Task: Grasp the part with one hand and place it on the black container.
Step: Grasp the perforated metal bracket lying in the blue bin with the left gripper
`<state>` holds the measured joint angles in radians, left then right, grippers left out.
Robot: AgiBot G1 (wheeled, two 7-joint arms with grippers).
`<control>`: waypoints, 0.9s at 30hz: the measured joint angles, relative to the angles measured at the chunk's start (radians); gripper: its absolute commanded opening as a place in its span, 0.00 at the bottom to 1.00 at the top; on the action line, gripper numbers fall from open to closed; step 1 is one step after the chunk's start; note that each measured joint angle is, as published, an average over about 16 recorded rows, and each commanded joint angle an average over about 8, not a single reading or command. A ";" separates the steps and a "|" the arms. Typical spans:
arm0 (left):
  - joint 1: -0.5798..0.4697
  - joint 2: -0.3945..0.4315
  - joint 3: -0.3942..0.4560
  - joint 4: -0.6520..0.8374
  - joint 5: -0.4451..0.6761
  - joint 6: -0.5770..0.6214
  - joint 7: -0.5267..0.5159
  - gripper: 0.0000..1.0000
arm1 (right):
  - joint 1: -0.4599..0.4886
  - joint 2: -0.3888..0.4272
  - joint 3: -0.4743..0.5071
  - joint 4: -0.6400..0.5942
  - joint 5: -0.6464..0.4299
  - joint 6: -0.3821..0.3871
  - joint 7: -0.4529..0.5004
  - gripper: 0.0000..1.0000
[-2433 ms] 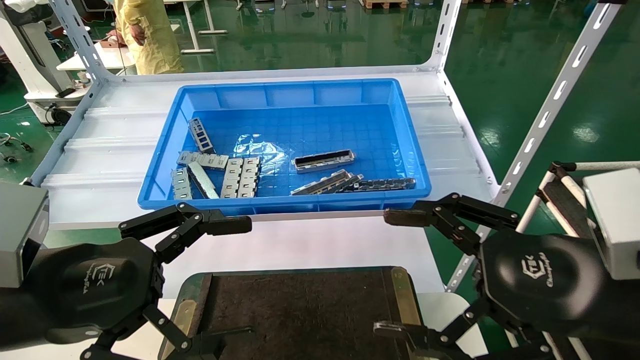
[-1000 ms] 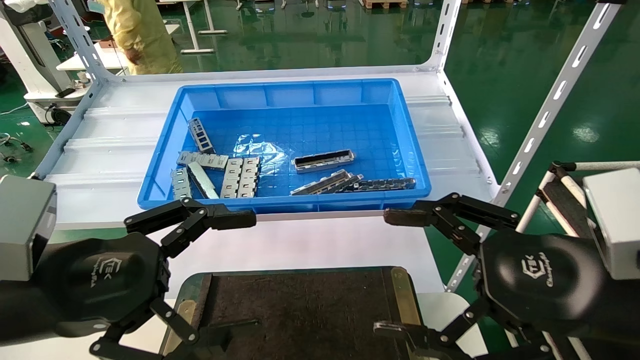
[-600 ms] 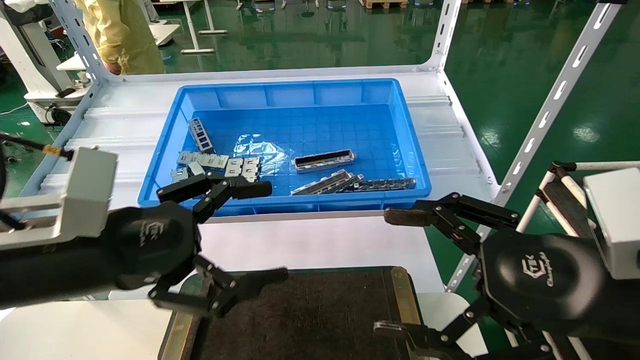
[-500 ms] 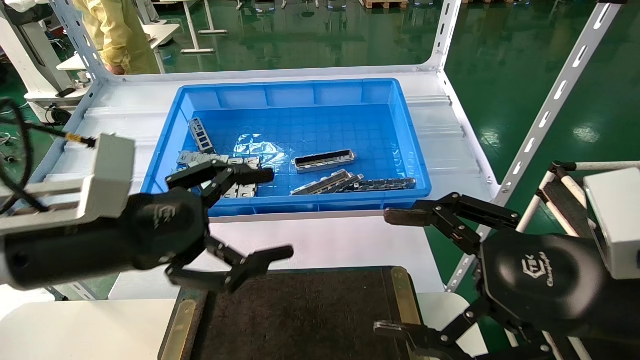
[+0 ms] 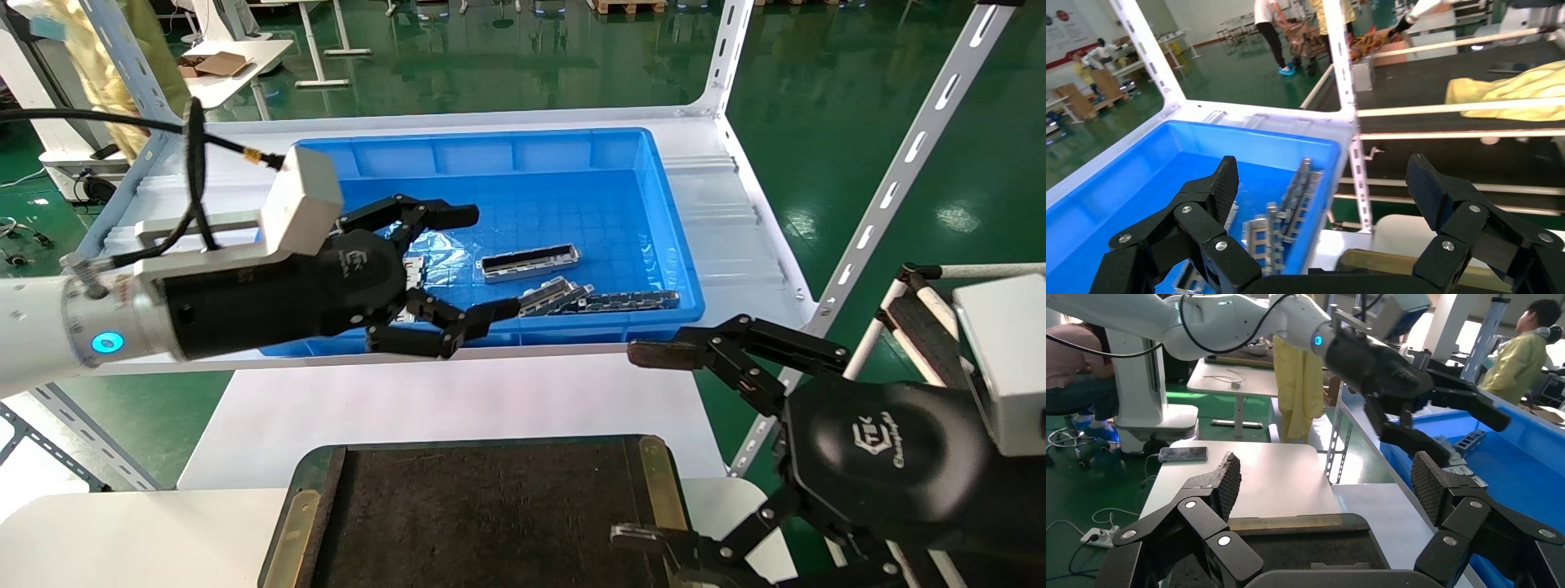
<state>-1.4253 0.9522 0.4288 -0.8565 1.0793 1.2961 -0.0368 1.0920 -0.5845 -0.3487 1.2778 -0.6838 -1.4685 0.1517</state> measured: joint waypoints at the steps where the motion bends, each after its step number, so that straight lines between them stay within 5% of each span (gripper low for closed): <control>1: -0.014 0.014 0.005 0.027 0.009 -0.005 0.011 1.00 | 0.000 0.000 0.000 0.000 0.000 0.000 0.000 1.00; 27: -0.255 0.334 0.057 0.689 0.138 -0.244 0.288 1.00 | 0.000 0.000 -0.001 0.000 0.000 0.000 0.000 1.00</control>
<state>-1.6798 1.2867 0.4860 -0.1673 1.2173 1.0518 0.2507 1.0921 -0.5843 -0.3493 1.2778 -0.6834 -1.4683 0.1514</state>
